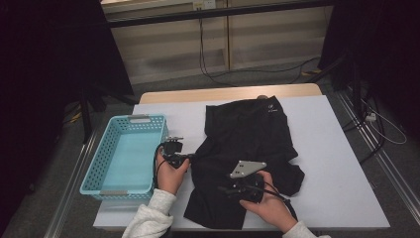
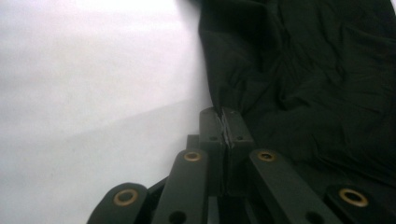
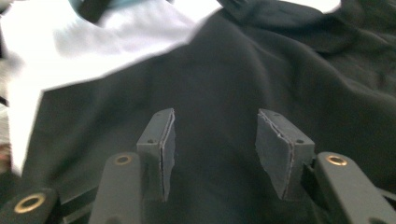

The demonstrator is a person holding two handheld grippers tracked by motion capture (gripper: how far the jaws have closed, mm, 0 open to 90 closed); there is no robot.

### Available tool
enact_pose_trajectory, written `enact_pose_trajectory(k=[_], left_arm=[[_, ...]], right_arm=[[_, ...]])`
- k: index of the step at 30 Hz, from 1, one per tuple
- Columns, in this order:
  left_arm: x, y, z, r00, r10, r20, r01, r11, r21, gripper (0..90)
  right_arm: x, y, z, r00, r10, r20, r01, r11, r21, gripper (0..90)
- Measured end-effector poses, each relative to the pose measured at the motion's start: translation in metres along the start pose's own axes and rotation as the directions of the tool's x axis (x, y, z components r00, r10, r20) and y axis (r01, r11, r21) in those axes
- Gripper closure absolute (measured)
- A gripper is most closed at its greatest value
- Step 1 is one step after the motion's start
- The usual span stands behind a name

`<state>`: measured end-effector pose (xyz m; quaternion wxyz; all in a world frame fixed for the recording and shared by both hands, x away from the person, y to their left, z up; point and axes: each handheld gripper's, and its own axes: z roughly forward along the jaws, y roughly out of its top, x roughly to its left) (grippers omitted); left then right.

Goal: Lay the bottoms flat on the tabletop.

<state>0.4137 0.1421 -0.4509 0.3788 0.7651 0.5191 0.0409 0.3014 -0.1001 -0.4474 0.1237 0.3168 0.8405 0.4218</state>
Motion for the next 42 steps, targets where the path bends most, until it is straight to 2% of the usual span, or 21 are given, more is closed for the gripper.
enact_pose_trajectory(k=[5, 8, 9, 11, 13, 15, 17, 18, 19, 20, 22, 23, 25, 29, 32, 33, 42], left_arm=[[-0.002, -0.002, -0.002, 1.0, 0.001, -0.005, -0.001, 0.9995, 0.032, 88.7], [-0.003, -0.003, -0.006, 0.9996, 0.008, -0.026, -0.008, 0.9996, 0.027, 88.4], [-0.004, -0.003, -0.006, 0.9993, 0.007, -0.036, -0.006, 0.9999, 0.015, 87.4], [-0.004, -0.002, -0.007, 0.9997, 0.005, -0.025, -0.006, 1.0, -0.002, 82.2], [-0.006, 0.001, -0.006, 0.9998, 0.018, -0.004, -0.018, 0.9998, -0.004, 81.7], [-0.01, 0.003, -0.004, 0.9987, 0.05, 0.004, -0.05, 0.9986, -0.015, 75.9], [-0.013, 0.004, 0.0, 0.9945, 0.104, 0.0, -0.104, 0.9935, -0.045, 62.2], [-0.014, 0.005, 0.002, 0.9936, 0.113, -0.002, -0.113, 0.9928, -0.041, 61.7], [-0.014, 0.006, 0.004, 0.9932, 0.116, 0.005, -0.116, 0.9925, -0.041, 60.1], [-0.015, 0.006, 0.007, 0.9904, 0.137, 0.012, -0.137, 0.9896, -0.045, 58.6], [-0.015, 0.007, 0.01, 0.9866, 0.163, 0.005, -0.163, 0.9854, -0.05, 53.1], [-0.015, 0.008, 0.011, 0.9868, 0.162, 0.009, -0.161, 0.9856, -0.05, 54.1], [-0.016, 0.01, 0.013, 0.9833, 0.182, 0.008, -0.181, 0.9823, -0.048, 53.8], [-0.017, 0.014, 0.017, 0.9832, 0.182, 0.006, -0.182, 0.982, -0.051, 52.4], [-0.018, 0.017, 0.024, 0.9859, 0.167, 0.014, -0.166, 0.9846, -0.055, 51.7], [-0.018, 0.018, 0.025, 0.9846, 0.174, 0.01, -0.174, 0.984, -0.04, 50.9], [-0.021, 0.024, 0.036, 0.9882, 0.152, 0.021, -0.151, 0.9873, -0.05, 53.9]], right_arm=[[-0.011, -0.013, -0.001, 0.999, 0.001, 0.046, -0.004, 0.998, 0.064, 46.7], [-0.013, -0.017, -0.003, 0.9989, 0.0, 0.048, -0.004, 0.997, 0.08, 47.2], [-0.014, -0.018, -0.003, 0.9989, -0.002, 0.047, -0.002, 0.996, 0.091, 50.1], [-0.014, -0.021, -0.003, 0.9992, -0.002, 0.041, -0.001, 0.997, 0.082, 54.9], [-0.014, -0.021, -0.003, 0.9995, 0.006, 0.03, -0.009, 0.997, 0.076, 65.7], [-0.015, -0.021, -0.004, 0.9998, 0.013, 0.012, -0.014, 0.997, 0.075, 77.4], [-0.016, -0.022, -0.004, 0.9997, 0.022, -0.011, -0.021, 0.997, 0.074, 85.6], [-0.016, -0.022, -0.004, 0.9996, 0.017, -0.02, -0.016, 0.997, 0.077, 88.8], [-0.016, -0.022, -0.004, 0.9997, 0.01, -0.024, -0.008, 0.997, 0.077, 89.6], [-0.015, -0.022, -0.005, 0.9997, 0.006, -0.026, -0.004, 0.997, 0.076, 89.8], [-0.015, -0.022, -0.006, 0.9994, 0.006, -0.033, -0.003, 0.997, 0.082, 90.0], [-0.015, -0.022, -0.006, 0.9991, 0.008, -0.041, -0.004, 0.996, 0.086, 90.0], [-0.016, -0.023, -0.009, 0.9977, 0.014, -0.066, -0.008, 0.995, 0.095, 90.0], [-0.013, -0.025, -0.011, 0.9956, 0.011, -0.093, -0.001, 0.994, 0.105, 90.0], [-0.011, -0.025, -0.012, 0.9943, 0.01, -0.107, 0.002, 0.994, 0.111, 90.0], [-0.01, -0.025, -0.013, 0.9944, 0.009, -0.105, 0.003, 0.994, 0.113, 90.0], [-0.01, -0.026, -0.014, 0.994, 0.012, -0.108, 0.0, 0.994, 0.113, 89.9]])
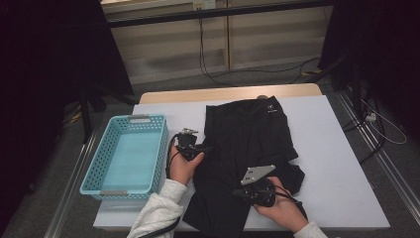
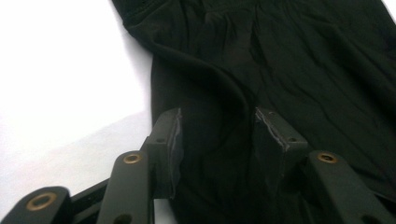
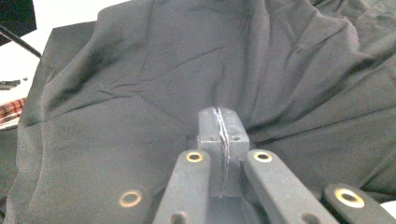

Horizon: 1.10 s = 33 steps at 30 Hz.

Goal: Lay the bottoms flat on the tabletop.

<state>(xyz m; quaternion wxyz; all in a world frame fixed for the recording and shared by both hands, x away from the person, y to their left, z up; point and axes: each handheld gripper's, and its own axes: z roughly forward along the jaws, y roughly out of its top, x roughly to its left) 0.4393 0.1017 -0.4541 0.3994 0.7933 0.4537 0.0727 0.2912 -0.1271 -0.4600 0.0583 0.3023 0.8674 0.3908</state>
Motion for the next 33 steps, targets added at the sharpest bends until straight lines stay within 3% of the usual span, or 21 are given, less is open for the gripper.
enact_pose_trajectory(k=[4, 12, 14, 23, 33], left_arm=[[-0.005, 0.005, -0.002, 1.0, 0.005, 0.005, -0.004, 0.9996, -0.029, 53.9], [-0.005, 0.003, 0.012, 0.9999, -0.014, 0.001, 0.014, 0.9998, 0.016, 55.3], [-0.005, 0.004, 0.013, 0.9998, -0.016, -0.011, 0.016, 0.9998, 0.013, 61.3], [-0.003, 0.009, 0.015, 0.9988, -0.049, 0.005, 0.048, 0.9974, 0.053, 88.0], [0.017, 0.02, -0.007, 0.9939, -0.11, -0.004, 0.11, 0.9939, 0.006, 89.9]], right_arm=[[0.0, 0.0, 0.0, 1.0, -0.001, 0.0, 0.001, 1.0, 0.0, 89.7], [0.0, 0.0, 0.001, 1.0, 0.001, 0.001, -0.001, 1.0, -0.001, 89.7], [0.0, 0.0, 0.001, 1.0, -0.001, 0.001, 0.001, 1.0, -0.003, 89.7], [0.001, 0.0, 0.002, 1.0, -0.001, 0.008, 0.001, 1.0, -0.008, 89.8], [-0.002, 0.002, 0.001, 0.9999, 0.014, 0.009, -0.014, 0.999, -0.036, 90.0]])
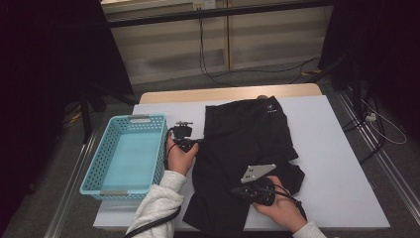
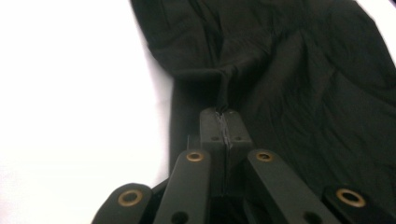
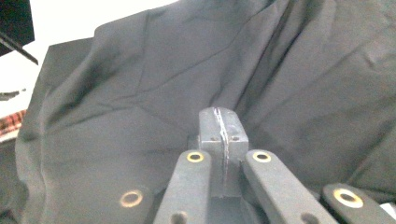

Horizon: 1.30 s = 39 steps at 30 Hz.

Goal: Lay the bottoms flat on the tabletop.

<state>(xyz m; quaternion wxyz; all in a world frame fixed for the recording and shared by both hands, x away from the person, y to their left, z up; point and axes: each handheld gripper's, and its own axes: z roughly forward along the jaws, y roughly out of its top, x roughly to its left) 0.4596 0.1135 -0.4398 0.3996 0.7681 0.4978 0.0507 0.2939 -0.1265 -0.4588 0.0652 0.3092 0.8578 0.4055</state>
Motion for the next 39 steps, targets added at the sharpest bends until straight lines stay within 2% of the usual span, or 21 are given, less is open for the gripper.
enact_pose_trajectory(k=[2, 5, 7, 9, 10, 11, 12, 13, 14, 18, 22, 27, 33, 37, 39], left_arm=[[0.003, 0.002, -0.001, 0.9999, -0.011, 0.003, 0.011, 0.9999, -0.008, 89.9], [0.01, 0.007, -0.003, 0.9992, -0.04, 0.003, 0.04, 0.9987, -0.031, 89.9], [0.014, 0.009, -0.002, 0.9988, -0.042, -0.026, 0.041, 0.9988, -0.028, 89.9], [0.02, 0.008, 0.0, 0.9972, -0.06, -0.044, 0.059, 0.9979, -0.025, 89.9], [0.022, 0.007, 0.001, 0.997, -0.061, -0.048, 0.061, 0.998, -0.017, 89.1], [0.023, 0.005, 0.002, 0.9964, -0.058, -0.061, 0.057, 0.9983, -0.012, 87.0], [0.023, 0.004, 0.003, 0.9959, -0.056, -0.071, 0.056, 0.9984, -0.008, 79.6], [0.022, 0.003, 0.002, 0.9958, -0.054, -0.074, 0.053, 0.9985, -0.015, 74.4], [0.021, 0.002, 0.002, 0.9964, -0.054, -0.066, 0.053, 0.9985, -0.017, 64.7], [0.013, 0.0, -0.005, 0.9967, 0.009, -0.081, -0.012, 0.9993, -0.036, 44.4], [0.002, -0.003, -0.01, 0.9966, 0.065, -0.051, -0.066, 0.9975, -0.024, 32.8], [-0.009, -0.011, -0.017, 0.9927, 0.121, 0.001, -0.121, 0.9927, -0.002, 27.1], [-0.017, -0.021, -0.024, 0.9883, 0.143, 0.052, -0.143, 0.9897, 0.003, 22.6], [-0.023, -0.029, -0.028, 0.983, 0.164, 0.081, -0.166, 0.9862, 0.008, 20.5], [-0.027, -0.032, -0.029, 0.9781, 0.189, 0.088, -0.191, 0.9815, 0.016, 20.1]], right_arm=[[0.0, 0.002, 0.001, 0.9999, 0.011, -0.005, -0.011, 1.0, -0.021, 90.0], [0.001, 0.005, 0.0, 0.9996, 0.017, 0.022, -0.016, 0.998, -0.053, 89.6], [0.001, 0.006, 0.0, 0.9988, 0.026, 0.041, -0.023, 0.998, -0.067, 82.5], [0.001, 0.007, 0.0, 0.9982, 0.023, 0.056, -0.019, 0.997, -0.072, 77.5], [0.001, 0.007, -0.001, 0.9979, 0.027, 0.059, -0.022, 0.997, -0.078, 71.1], [0.001, 0.007, -0.003, 0.9976, 0.033, 0.061, -0.028, 0.996, -0.083, 66.0], [0.0, 0.008, -0.006, 0.996, 0.038, 0.081, -0.031, 0.996, -0.086, 58.7], [-0.001, 0.008, -0.008, 0.9946, 0.037, 0.097, -0.029, 0.996, -0.084, 57.0], [-0.002, 0.007, -0.011, 0.9929, 0.035, 0.113, -0.026, 0.996, -0.08, 55.0], [-0.009, 0.004, -0.018, 0.9892, 0.062, 0.133, -0.05, 0.995, -0.086, 45.6], [-0.014, 0.003, -0.022, 0.9835, 0.086, 0.159, -0.071, 0.993, -0.097, 36.5], [-0.021, 0.0, -0.031, 0.9798, 0.103, 0.171, -0.087, 0.991, -0.101, 29.8], [-0.029, -0.006, -0.045, 0.9666, 0.141, 0.214, -0.116, 0.985, -0.128, 24.0], [-0.036, -0.012, -0.057, 0.9537, 0.174, 0.245, -0.139, 0.978, -0.156, 21.4], [-0.038, -0.015, -0.062, 0.9492, 0.186, 0.254, -0.148, 0.976, -0.162, 20.5]])
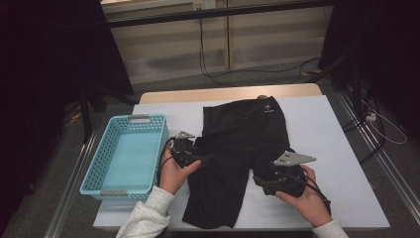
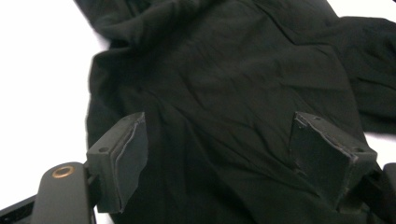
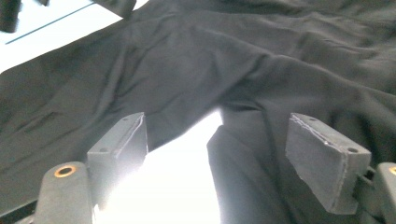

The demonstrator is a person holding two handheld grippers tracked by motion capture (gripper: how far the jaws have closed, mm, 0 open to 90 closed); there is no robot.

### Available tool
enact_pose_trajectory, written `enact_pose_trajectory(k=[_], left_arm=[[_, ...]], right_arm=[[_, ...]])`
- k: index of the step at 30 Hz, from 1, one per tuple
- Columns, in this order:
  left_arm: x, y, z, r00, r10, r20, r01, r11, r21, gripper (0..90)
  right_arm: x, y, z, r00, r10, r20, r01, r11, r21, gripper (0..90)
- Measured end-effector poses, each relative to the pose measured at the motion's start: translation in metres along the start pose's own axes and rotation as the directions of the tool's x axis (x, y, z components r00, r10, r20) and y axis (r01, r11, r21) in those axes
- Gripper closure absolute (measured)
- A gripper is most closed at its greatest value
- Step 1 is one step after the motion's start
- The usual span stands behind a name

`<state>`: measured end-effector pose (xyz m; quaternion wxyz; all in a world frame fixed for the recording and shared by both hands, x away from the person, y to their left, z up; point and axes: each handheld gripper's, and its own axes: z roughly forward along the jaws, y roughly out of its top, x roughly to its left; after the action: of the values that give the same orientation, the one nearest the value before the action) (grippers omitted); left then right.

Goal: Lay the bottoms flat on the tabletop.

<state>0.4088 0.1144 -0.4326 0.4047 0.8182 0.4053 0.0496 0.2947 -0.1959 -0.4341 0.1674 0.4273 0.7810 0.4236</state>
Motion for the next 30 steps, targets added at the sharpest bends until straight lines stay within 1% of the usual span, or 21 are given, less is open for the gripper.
enact_pose_trajectory(k=[2, 3, 4, 5, 6, 8, 9, 10, 11, 12, 14, 17, 20, 22, 24, 26, 28, 29, 30], left_arm=[[-0.005, -0.002, -0.002, 0.9997, 0.014, 0.019, -0.014, 0.9999, 0.004, 18.9], [-0.007, -0.003, -0.002, 0.9996, 0.025, 0.017, -0.025, 0.9997, 0.006, 18.4], [-0.009, -0.004, -0.003, 0.9989, 0.045, 0.013, -0.045, 0.9989, 0.011, 17.4], [-0.011, -0.005, -0.002, 0.9988, 0.045, 0.017, -0.045, 0.999, 0.0, 17.0], [-0.013, -0.007, -0.001, 0.9981, 0.054, 0.029, -0.055, 0.9985, 0.007, 17.0], [-0.015, -0.009, 0.002, 0.9972, 0.067, 0.035, -0.067, 0.9976, 0.017, 17.0], [-0.015, -0.009, 0.002, 0.9974, 0.06, 0.041, -0.061, 0.998, 0.018, 17.0], [-0.016, -0.009, 0.003, 0.9971, 0.058, 0.049, -0.058, 0.9982, 0.015, 16.9], [-0.017, -0.01, 0.003, 0.9969, 0.061, 0.049, -0.061, 0.9981, 0.007, 16.8], [-0.017, -0.01, 0.002, 0.9963, 0.068, 0.053, -0.069, 0.9975, 0.017, 16.8], [-0.018, -0.012, 0.004, 0.9962, 0.069, 0.053, -0.07, 0.9974, 0.018, 16.8], [-0.018, -0.014, 0.006, 0.9966, 0.063, 0.053, -0.064, 0.9976, 0.026, 16.8], [-0.021, -0.016, 0.006, 0.9963, 0.069, 0.051, -0.07, 0.9971, 0.03, 16.7], [-0.021, -0.016, 0.006, 0.9959, 0.073, 0.052, -0.075, 0.9967, 0.032, 16.8], [-0.021, -0.017, 0.005, 0.9964, 0.066, 0.054, -0.068, 0.9971, 0.034, 16.8], [-0.02, -0.017, 0.004, 0.9965, 0.065, 0.052, -0.067, 0.9973, 0.032, 16.8], [-0.02, -0.017, 0.002, 0.9967, 0.066, 0.048, -0.067, 0.9974, 0.025, 16.8], [-0.02, -0.016, 0.002, 0.9966, 0.067, 0.049, -0.068, 0.9973, 0.025, 16.8], [-0.02, -0.016, 0.001, 0.9966, 0.068, 0.047, -0.069, 0.9974, 0.02, 16.8]], right_arm=[[-0.005, -0.002, -0.004, 0.9999, 0.003, 0.016, -0.002, 1.0, -0.012, 19.4], [-0.008, -0.002, -0.007, 0.9997, 0.009, 0.024, -0.009, 1.0, -0.013, 19.5], [-0.009, -0.003, -0.009, 0.9995, 0.013, 0.03, -0.013, 1.0, -0.013, 20.1], [-0.012, -0.003, -0.012, 0.9992, 0.015, 0.036, -0.014, 1.0, -0.014, 20.6], [-0.014, -0.004, -0.015, 0.9988, 0.017, 0.046, -0.016, 1.0, -0.018, 20.6], [-0.018, -0.005, -0.023, 0.9972, 0.033, 0.067, -0.03, 0.999, -0.038, 20.6], [-0.021, -0.006, -0.028, 0.9961, 0.037, 0.08, -0.033, 0.998, -0.045, 20.6], [-0.024, -0.007, -0.031, 0.9955, 0.043, 0.085, -0.039, 0.998, -0.048, 20.6], [-0.028, -0.009, -0.035, 0.9938, 0.054, 0.098, -0.048, 0.997, -0.054, 20.6], [-0.031, -0.011, -0.037, 0.9927, 0.058, 0.106, -0.053, 0.997, -0.052, 20.6], [-0.036, -0.014, -0.039, 0.9896, 0.073, 0.124, -0.067, 0.996, -0.052, 20.2], [-0.037, -0.016, -0.039, 0.9887, 0.076, 0.129, -0.07, 0.996, -0.049, 20.2], [-0.035, -0.017, -0.038, 0.9895, 0.066, 0.129, -0.061, 0.997, -0.036, 20.9], [-0.036, -0.017, -0.039, 0.989, 0.058, 0.136, -0.054, 0.998, -0.033, 23.1], [-0.038, -0.018, -0.041, 0.9882, 0.063, 0.14, -0.058, 0.998, -0.035, 24.2], [-0.04, -0.019, -0.044, 0.9867, 0.064, 0.149, -0.059, 0.997, -0.04, 28.0], [-0.042, -0.02, -0.044, 0.9849, 0.072, 0.157, -0.067, 0.997, -0.04, 29.7], [-0.043, -0.021, -0.044, 0.9824, 0.08, 0.169, -0.075, 0.996, -0.037, 33.7], [-0.044, -0.022, -0.044, 0.9816, 0.082, 0.172, -0.077, 0.996, -0.038, 36.7]])
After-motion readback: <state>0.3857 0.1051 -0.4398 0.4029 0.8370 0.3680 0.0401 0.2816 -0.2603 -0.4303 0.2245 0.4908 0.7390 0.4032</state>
